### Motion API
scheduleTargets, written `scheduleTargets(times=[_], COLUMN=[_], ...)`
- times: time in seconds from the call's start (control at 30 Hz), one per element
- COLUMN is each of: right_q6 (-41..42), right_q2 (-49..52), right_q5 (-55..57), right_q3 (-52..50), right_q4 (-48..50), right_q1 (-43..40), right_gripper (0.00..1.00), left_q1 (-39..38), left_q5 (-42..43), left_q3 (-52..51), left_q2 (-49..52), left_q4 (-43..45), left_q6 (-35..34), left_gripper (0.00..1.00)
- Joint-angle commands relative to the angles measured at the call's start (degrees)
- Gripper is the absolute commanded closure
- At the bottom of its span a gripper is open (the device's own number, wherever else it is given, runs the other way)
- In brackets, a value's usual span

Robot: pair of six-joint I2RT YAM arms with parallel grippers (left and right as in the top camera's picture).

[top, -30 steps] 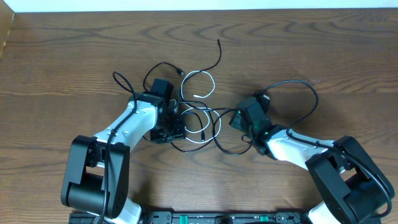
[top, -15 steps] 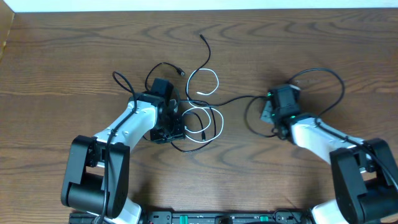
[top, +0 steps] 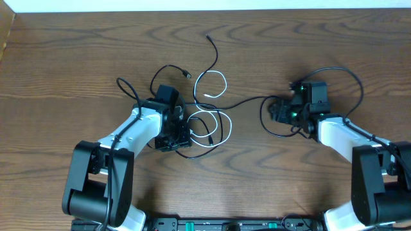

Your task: Untangle cables

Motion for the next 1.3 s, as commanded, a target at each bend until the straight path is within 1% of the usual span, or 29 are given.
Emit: scheduleTargets(times=[0.0,0.13,0.2,0.37,0.5,0.57,0.6,0.63,0.67,0.7,0.77,0.83,0.97,1.0,1.03,1.07,1.13,1.17,1.2,1.27], right_q6=[-1.7,-1.2,0.0,5.7,6.7,6.6,6.6,6.2,2.4,0.2,-6.2,-13.2,-27.5,-30.1,-32.9,-36.3,-40.3,-41.5,-42.0,-42.0], right_q2=[2.7,2.7,2.7,2.7,2.7,2.7,2.7,2.7,2.7,2.5,1.6,0.1,-2.1,-2.1,-2.0,-1.9,-1.9,-1.9,-1.9,-1.8], right_q5=[-9.0,-2.0,2.7,14.1,16.5,16.3,16.3,16.3,16.3,16.3,15.8,14.1,11.1,11.2,11.1,11.1,11.1,11.1,11.2,11.2], right_q3=[-2.1,-2.2,-2.2,-2.2,-2.2,-2.2,-2.2,-2.2,-1.9,-1.7,0.3,3.9,15.1,17.7,20.0,22.9,26.2,27.9,29.2,31.2], right_q4=[-0.6,-1.4,-1.7,-1.6,-0.2,-0.1,-0.1,-0.1,0.1,-0.2,-3.5,-9.2,-23.5,-26.5,-29.0,-32.0,-35.4,-36.8,-37.7,-37.8], right_q1=[2.7,5.6,7.4,11.8,13.8,14.6,15.1,15.5,16.2,16.4,16.6,16.5,16.5,16.5,16.7,17.0,17.3,17.3,17.3,16.9], right_gripper=[0.43,0.42,0.46,0.48,0.62,0.77,0.79,0.77,0.70,0.67,0.65,0.63,0.51,0.48,0.41,0.32,0.16,0.12,0.09,0.09], left_q1=[-0.1,-0.1,-0.1,-0.1,-0.1,-0.1,-0.1,-0.1,-0.1,-0.1,-0.1,-0.1,-0.1,-0.1,-0.1,-0.1,-0.1,-0.1,-0.1,-0.1], left_q5=[-0.8,-0.8,-0.8,-0.8,-0.8,-0.8,-0.8,-0.8,-0.8,-0.8,-0.8,-0.8,-0.8,-0.8,-0.8,-0.8,-0.8,-0.8,-0.8,-0.8], left_q3=[-1.4,-1.4,-1.4,-1.4,-1.4,-1.4,-1.4,-1.4,-1.4,-1.4,-1.4,-1.4,-1.4,-1.4,-1.4,-1.4,-1.4,-1.4,-1.4,-1.4], left_q2=[0.3,0.3,0.3,0.3,0.3,0.3,0.3,0.3,0.3,0.3,0.3,0.3,0.3,0.3,0.3,0.3,0.3,0.3,0.3,0.3], left_q4=[0.6,0.5,0.5,0.5,0.5,0.5,0.5,0.5,0.5,0.5,0.3,0.4,0.4,0.4,0.4,0.4,0.4,0.4,0.4,0.4], left_q6=[0.1,0.1,0.1,0.1,0.1,0.1,0.1,0.1,0.1,0.1,0.1,0.1,0.1,0.1,0.1,0.1,0.1,0.1,0.1,0.1], left_gripper=[0.54,0.53,0.54,0.53,0.54,0.54,0.53,0.53,0.53,0.54,0.54,0.54,0.53,0.54,0.54,0.54,0.54,0.54,0.53,0.53])
